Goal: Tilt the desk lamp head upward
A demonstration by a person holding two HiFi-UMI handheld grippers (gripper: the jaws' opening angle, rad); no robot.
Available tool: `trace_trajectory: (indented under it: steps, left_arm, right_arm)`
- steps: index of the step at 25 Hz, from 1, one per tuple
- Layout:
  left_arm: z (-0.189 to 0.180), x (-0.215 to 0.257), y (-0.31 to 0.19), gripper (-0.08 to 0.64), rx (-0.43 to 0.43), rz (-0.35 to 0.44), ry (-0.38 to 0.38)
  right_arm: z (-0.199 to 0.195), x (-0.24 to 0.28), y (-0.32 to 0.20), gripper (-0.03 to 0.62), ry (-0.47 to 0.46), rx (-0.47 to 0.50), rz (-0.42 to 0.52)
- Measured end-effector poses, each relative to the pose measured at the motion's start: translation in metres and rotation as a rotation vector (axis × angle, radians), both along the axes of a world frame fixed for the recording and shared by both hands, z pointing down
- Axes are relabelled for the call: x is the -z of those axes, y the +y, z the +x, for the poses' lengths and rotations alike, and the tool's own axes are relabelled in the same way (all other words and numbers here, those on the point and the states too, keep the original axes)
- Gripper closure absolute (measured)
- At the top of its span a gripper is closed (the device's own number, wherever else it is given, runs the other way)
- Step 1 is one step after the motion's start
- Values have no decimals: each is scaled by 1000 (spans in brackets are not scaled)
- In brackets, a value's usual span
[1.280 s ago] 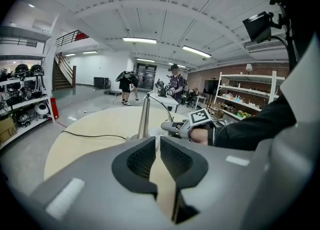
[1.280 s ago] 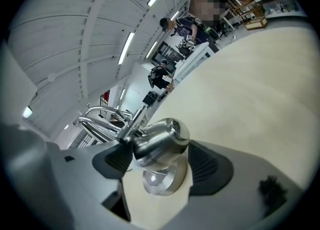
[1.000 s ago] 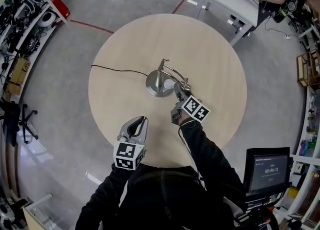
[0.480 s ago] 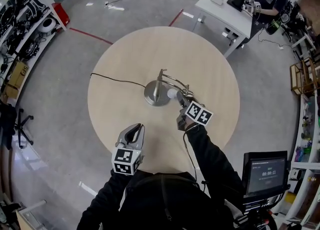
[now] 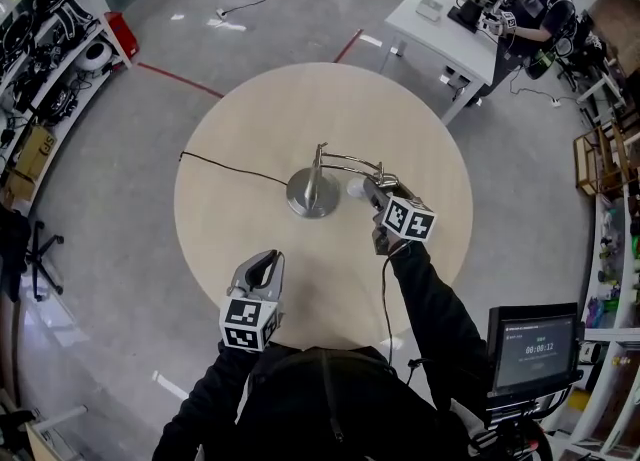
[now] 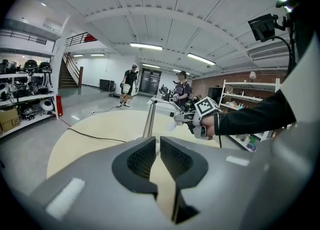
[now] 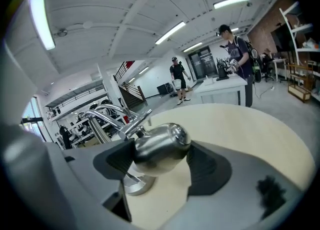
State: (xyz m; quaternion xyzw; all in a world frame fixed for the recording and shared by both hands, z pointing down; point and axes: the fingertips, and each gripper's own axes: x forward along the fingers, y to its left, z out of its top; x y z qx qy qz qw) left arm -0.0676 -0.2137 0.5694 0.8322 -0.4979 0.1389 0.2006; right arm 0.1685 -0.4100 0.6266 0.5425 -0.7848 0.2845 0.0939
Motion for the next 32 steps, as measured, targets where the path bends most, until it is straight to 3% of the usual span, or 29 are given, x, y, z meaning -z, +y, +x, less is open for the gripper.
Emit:
trace_trajectory:
  steps: [6,32]
  left_arm:
    - [-13,17,19,526,52,6,14]
    - [-40,26,7,526,92,38,23]
  right_arm:
    - [7,30,12,250,82,28,46]
    - [1,127,-11,250,519,159,265]
